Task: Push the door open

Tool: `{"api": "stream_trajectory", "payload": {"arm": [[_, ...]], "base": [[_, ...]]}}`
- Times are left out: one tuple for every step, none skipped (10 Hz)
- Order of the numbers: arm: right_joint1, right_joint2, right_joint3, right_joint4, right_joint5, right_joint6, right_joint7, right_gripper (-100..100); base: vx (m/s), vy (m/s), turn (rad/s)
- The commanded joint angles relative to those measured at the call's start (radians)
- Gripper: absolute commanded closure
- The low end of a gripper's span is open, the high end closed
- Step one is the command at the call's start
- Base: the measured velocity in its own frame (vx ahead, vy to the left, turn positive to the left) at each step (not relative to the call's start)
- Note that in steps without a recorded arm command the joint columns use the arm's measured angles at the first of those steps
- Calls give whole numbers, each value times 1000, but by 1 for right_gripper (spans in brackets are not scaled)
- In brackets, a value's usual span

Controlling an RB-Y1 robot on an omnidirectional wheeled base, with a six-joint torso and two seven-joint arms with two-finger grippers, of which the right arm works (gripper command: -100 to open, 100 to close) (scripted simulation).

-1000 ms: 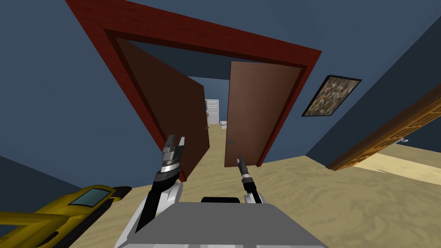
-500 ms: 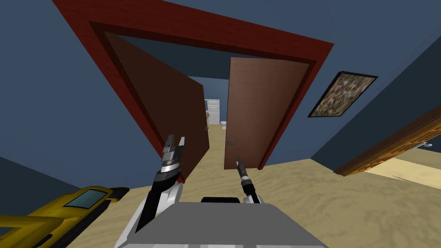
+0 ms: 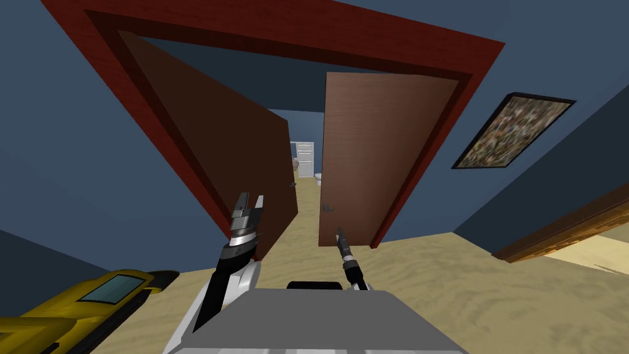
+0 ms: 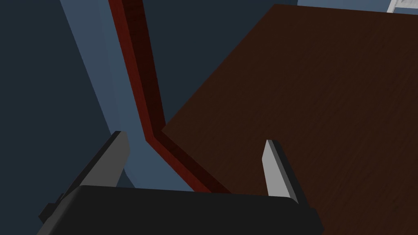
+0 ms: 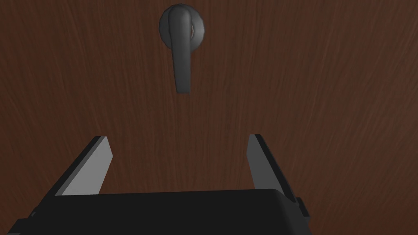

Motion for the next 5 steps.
{"api": "stream_trajectory", "payload": {"arm": [[0, 0, 0, 0, 0, 0, 0, -100], [-7, -5, -4, 9, -1, -1, 2, -100], [-9, -6, -5, 11, -2, -1, 2, -100], [-13, -8, -7, 15, -3, 0, 3, -100], [-17, -9, -10, 20, -4, 0, 4, -100]], "base": [[52, -26, 10], [115, -1, 20], [167, 34, 24], [174, 35, 14], [175, 14, 21]]}}
